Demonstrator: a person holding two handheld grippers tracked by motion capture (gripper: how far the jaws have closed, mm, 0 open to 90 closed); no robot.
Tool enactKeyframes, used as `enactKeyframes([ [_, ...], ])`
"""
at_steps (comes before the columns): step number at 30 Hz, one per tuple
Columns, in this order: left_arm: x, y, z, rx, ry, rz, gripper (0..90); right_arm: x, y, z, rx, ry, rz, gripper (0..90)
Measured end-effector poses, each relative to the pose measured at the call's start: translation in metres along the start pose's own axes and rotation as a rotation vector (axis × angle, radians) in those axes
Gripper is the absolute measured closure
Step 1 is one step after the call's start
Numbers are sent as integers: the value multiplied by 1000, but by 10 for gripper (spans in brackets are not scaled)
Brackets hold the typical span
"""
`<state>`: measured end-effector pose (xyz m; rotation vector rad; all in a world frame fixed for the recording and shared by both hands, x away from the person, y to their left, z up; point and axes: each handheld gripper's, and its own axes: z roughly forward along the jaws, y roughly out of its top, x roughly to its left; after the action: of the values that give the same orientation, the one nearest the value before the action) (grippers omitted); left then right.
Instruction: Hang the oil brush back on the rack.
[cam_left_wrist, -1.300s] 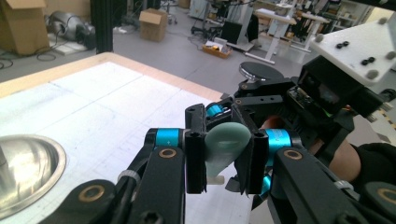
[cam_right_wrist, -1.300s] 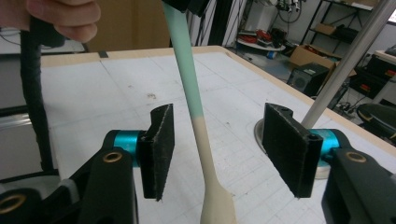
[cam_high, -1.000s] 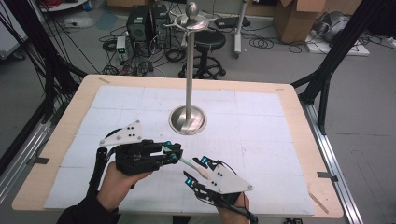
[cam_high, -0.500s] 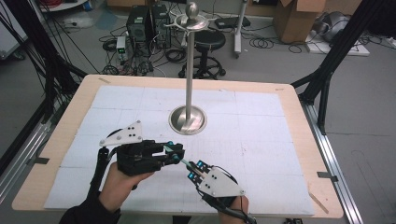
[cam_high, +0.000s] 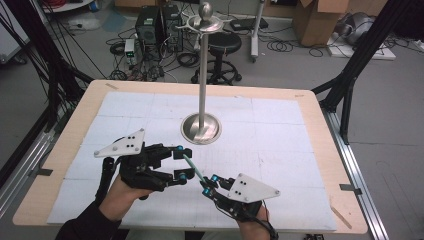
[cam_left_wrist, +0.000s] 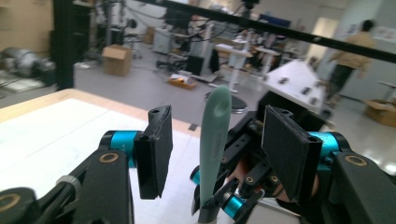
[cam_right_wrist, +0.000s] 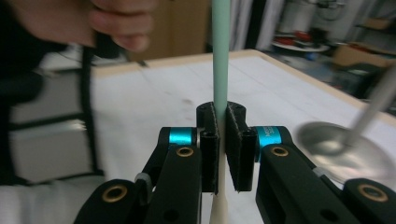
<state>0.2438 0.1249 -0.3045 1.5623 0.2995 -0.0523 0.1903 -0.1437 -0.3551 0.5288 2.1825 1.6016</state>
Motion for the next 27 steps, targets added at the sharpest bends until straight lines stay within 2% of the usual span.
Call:
enactKeyframes([
  [4,0,0,-2,-20,-55,14,470,-5,-2,-1,-59,127,60,845],
  [5,0,0,-2,-20,-55,14,491,-5,-2,-1,-59,127,60,845],
  [6,-1,0,-1,-25,-77,16,491,-5,-3,-1,-70,142,75,846],
  [7,-1,-1,0,-24,-97,13,518,-8,-4,-1,-95,190,95,846],
  [11,-2,-2,3,-24,-129,7,550,-10,-6,1,-134,265,134,846],
  [14,-2,-5,6,-20,-164,1,572,-11,-7,1,-152,298,153,846],
  [21,0,-8,11,-27,-199,-10,614,-13,-7,2,-192,357,171,846],
  [23,1,-8,12,-34,-210,-12,669,-15,-6,3,-197,388,177,846],
  [27,1,-9,12,-26,-221,5,798,-15,-6,4,-201,399,180,845],
])
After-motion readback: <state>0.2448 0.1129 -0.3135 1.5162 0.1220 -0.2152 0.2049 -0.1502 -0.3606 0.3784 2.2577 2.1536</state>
